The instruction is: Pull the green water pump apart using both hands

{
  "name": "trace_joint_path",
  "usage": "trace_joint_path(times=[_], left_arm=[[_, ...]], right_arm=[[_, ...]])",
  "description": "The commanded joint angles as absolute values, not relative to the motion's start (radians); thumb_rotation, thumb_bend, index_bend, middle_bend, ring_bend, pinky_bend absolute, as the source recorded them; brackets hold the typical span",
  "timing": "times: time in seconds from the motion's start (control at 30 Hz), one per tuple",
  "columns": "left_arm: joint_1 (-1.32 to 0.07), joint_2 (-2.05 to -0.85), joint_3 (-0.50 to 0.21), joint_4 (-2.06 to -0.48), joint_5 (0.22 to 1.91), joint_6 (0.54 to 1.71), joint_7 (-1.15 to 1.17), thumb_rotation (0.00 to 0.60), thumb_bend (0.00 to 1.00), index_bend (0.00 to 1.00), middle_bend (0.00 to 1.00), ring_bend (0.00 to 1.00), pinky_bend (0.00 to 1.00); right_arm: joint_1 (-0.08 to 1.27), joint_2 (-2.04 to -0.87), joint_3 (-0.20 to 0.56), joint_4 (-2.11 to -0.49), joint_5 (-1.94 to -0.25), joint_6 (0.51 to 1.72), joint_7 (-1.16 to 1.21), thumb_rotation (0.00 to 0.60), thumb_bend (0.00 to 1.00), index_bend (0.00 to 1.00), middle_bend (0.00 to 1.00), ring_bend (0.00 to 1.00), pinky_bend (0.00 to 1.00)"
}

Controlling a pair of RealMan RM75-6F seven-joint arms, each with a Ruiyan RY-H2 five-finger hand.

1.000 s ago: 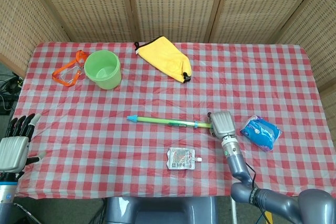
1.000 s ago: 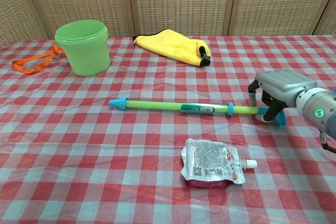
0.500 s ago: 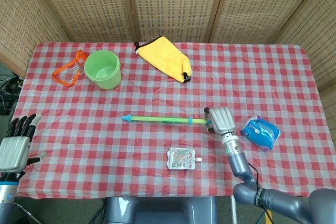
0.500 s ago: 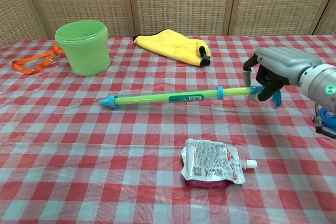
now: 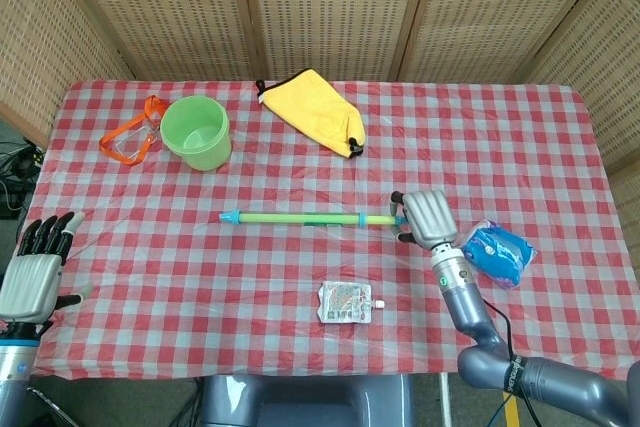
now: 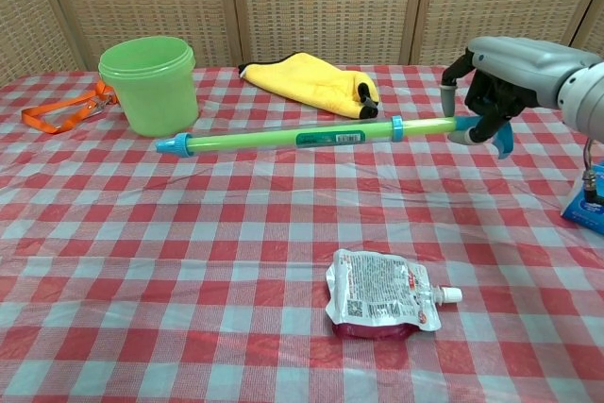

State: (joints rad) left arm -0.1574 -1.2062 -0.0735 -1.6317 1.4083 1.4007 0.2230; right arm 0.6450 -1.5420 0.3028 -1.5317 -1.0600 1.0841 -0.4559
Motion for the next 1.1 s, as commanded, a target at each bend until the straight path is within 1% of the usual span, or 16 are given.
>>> trace_joint_path(times=[0.03,0.2,0.23,0.3,0.4,0.47,0.6,0.73,0.87,1.1], left_arm=[[-0.179,-1.193,-0.090,-1.654,1.395,1.378,0.243,0.600,0.00,0.00,0.00,0.00,0.00],[-0.250,-1.167,-0.151,-1.710,1.356,1.313,0.272,0.600,0.00,0.00,0.00,0.00,0.00],[-0.273,-1.166,-0.171,-1.725,1.348,1.297,0.278,0.600,0.03,0.01,0.00,0.00,0.00],[-0.312,-1.174,-0.205,-1.744,1.326,1.275,0.306,0.600,0.08,0.06,0.00,0.00,0.00],[-0.364,-1.204,-0.243,-1.756,1.291,1.250,0.346,0.600,0.15,0.17,0.00,0.00,0.00],[-0.400,-1.229,-0.265,-1.760,1.258,1.225,0.368,0.600,0.18,0.20,0.00,0.00,0.00],[-0.503,-1.305,-0.305,-1.752,1.178,1.156,0.465,0.600,0.18,0.23,0.00,0.00,0.00],[-0.564,-1.346,-0.316,-1.762,1.093,1.126,0.551,0.600,0.18,0.25,0.00,0.00,0.00],[-0.605,-1.367,-0.322,-1.767,1.021,1.095,0.575,0.600,0.18,0.26,0.00,0.00,0.00],[-0.637,-1.402,-0.297,-1.758,0.982,1.106,0.595,0.600,0.18,0.26,0.00,0.00,0.00]], right_arm=[[0.649,-1.535,0.305,-1.544,-1.053,1.090,-0.466,0.600,0.59,0.83,1.00,1.00,0.93],[0.656,-1.532,0.303,-1.564,-1.044,1.103,-0.487,0.600,0.59,0.83,1.00,1.00,0.93],[0.658,-1.534,0.302,-1.568,-1.042,1.107,-0.492,0.600,0.59,0.83,1.00,1.00,0.93],[0.662,-1.540,0.300,-1.575,-1.035,1.113,-0.503,0.600,0.59,0.83,1.00,1.00,0.93],[0.668,-1.547,0.299,-1.581,-1.025,1.122,-0.516,0.600,0.59,0.83,1.00,1.00,0.93],[0.671,-1.551,0.300,-1.584,-1.016,1.129,-0.522,0.600,0.59,0.83,1.00,1.00,0.93],[0.678,-1.551,0.314,-1.595,-0.998,1.147,-0.531,0.600,0.59,0.83,1.00,1.00,0.93],[0.688,-1.550,0.322,-1.597,-0.991,1.160,-0.540,0.600,0.59,0.84,1.00,1.00,0.93],[0.694,-1.550,0.325,-1.597,-0.987,1.169,-0.544,0.600,0.59,0.84,1.00,1.00,0.93],[0.698,-1.565,0.333,-1.568,-0.962,1.189,-0.538,0.600,0.59,0.84,1.00,1.00,0.93]])
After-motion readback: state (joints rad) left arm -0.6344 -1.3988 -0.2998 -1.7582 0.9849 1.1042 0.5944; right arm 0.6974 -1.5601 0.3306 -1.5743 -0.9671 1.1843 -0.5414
